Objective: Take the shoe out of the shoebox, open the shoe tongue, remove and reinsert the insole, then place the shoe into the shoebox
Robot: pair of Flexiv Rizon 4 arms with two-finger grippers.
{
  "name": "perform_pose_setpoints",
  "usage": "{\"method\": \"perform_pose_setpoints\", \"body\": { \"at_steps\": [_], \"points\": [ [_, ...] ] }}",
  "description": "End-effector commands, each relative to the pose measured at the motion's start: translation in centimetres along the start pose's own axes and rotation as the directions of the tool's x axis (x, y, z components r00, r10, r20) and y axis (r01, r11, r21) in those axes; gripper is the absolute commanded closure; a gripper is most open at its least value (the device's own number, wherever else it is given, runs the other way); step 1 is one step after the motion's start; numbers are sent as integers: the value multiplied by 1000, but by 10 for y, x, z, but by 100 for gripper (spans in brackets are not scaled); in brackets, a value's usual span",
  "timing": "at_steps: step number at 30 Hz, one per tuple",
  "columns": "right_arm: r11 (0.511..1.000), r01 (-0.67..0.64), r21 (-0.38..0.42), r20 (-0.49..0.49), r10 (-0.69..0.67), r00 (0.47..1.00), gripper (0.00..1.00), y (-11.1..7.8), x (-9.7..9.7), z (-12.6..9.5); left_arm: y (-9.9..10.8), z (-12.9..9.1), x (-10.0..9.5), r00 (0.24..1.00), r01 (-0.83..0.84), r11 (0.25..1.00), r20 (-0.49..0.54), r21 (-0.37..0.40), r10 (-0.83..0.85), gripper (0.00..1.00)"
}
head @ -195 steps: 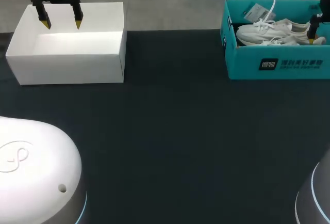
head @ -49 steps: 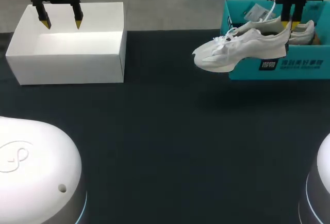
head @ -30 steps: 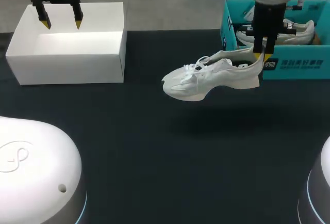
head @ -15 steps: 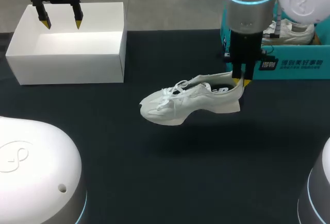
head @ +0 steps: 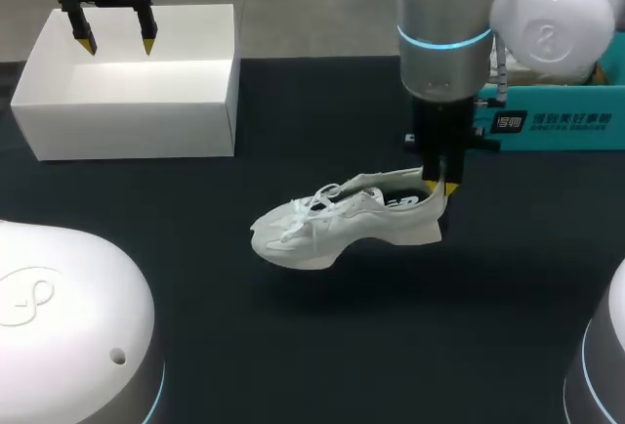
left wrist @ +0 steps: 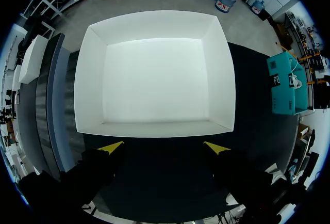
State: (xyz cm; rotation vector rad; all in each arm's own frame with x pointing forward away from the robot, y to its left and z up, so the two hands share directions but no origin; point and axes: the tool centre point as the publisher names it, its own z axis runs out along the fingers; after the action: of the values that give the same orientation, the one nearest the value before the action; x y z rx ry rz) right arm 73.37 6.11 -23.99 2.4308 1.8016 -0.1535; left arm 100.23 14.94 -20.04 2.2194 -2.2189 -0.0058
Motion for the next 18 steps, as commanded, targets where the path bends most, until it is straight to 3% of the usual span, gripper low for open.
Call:
{"method": "perform_pose_setpoints", "body": {
  "at_steps": [1,18],
  "points": [
    [1000,2,-8,15,-2,1000,100,0,11,21,1,0,0,1000,0,1000,0,1,0,0],
    [998,66,-12,-16,-66,998,100,3,25,97,1,0,0,1000,0,1000,0,1,0,0]
  ]
}}
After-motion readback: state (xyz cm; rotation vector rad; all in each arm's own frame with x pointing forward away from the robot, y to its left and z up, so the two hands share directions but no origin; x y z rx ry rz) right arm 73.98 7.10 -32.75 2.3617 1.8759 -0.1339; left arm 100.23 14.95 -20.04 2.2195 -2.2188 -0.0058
